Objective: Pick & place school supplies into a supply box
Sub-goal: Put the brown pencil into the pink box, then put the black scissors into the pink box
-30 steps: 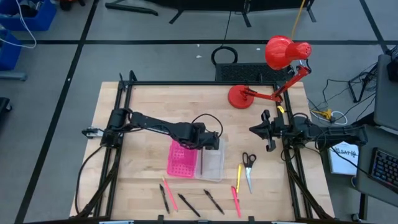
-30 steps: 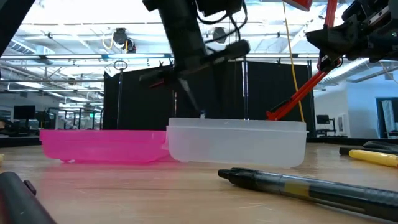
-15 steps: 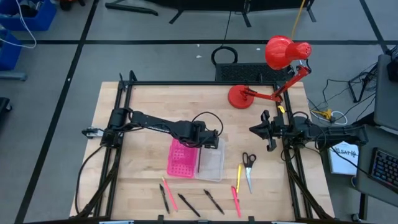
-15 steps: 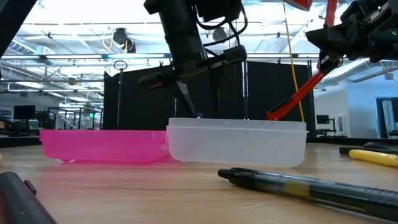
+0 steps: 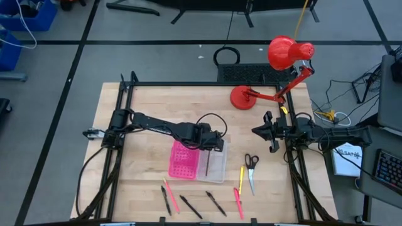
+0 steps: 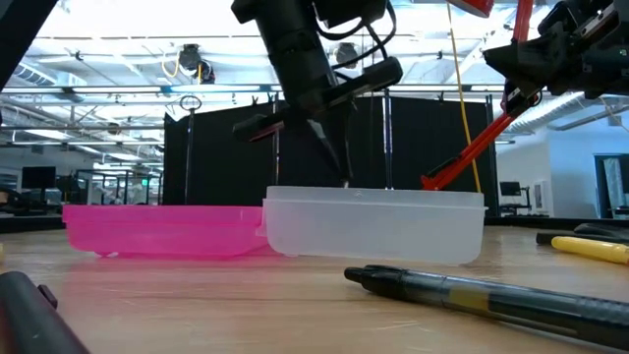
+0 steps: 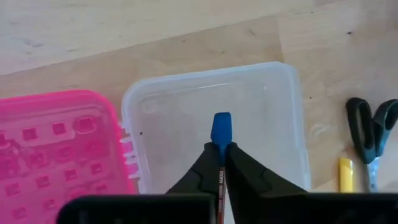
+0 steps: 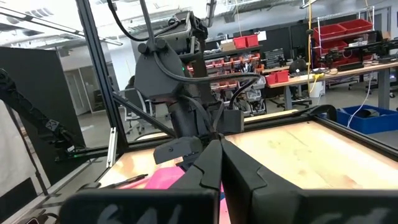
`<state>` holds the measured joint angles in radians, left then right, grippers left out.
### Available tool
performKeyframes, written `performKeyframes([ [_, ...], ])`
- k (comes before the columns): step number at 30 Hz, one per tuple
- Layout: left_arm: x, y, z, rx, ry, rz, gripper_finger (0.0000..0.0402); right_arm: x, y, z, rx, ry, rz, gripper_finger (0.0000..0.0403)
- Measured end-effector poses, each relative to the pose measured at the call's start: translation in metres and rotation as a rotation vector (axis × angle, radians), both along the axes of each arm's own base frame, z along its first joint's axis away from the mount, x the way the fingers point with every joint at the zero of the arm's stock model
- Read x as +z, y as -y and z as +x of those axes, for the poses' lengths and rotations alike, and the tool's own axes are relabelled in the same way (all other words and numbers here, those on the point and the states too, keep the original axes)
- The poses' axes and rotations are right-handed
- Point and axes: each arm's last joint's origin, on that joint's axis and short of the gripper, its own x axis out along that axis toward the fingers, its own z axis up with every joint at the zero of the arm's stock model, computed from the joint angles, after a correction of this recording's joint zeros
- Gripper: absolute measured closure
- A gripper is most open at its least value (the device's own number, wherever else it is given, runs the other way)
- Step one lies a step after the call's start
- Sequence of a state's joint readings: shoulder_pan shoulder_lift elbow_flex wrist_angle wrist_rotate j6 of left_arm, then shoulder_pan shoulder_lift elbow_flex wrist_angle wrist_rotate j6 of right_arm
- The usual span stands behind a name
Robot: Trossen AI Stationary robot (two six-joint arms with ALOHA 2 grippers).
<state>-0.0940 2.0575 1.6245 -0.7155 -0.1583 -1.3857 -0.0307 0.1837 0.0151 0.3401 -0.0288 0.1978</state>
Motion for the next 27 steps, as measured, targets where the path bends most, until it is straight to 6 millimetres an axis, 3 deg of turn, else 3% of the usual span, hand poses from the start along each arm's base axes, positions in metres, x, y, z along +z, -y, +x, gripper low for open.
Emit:
performKeyframes([
  [8, -0.002, 0.0, -0.005, 0.009, -0.053, -0.01, 0.0285, 0.0, 0.0, 0.0, 0.0, 0.0, 0.0, 0.0403],
  [15, -0.002, 0.001, -0.005, 0.009, -0.051, -0.02, 0.0267, 0.0, 0.0, 0.0, 0.0, 0.0, 0.0, 0.0403],
  [21, 0.003, 0.003, -0.005, -0.104, -0.047, -0.013, 0.0301, 0.0, 0.0, 0.0, 0.0, 0.0, 0.0, 0.0403],
  [24, 0.022, 0.008, -0.014, -0.2, -0.033, 0.078, 0.0353, 0.0, 0.0, 0.0, 0.0, -0.001, 0.0, 0.0403],
  [27, 0.052, 0.014, -0.036, -0.213, -0.058, 0.241, 0.0392, 0.0, 0.0, 0.0, -0.001, 0.0, 0.0, 0.0403],
])
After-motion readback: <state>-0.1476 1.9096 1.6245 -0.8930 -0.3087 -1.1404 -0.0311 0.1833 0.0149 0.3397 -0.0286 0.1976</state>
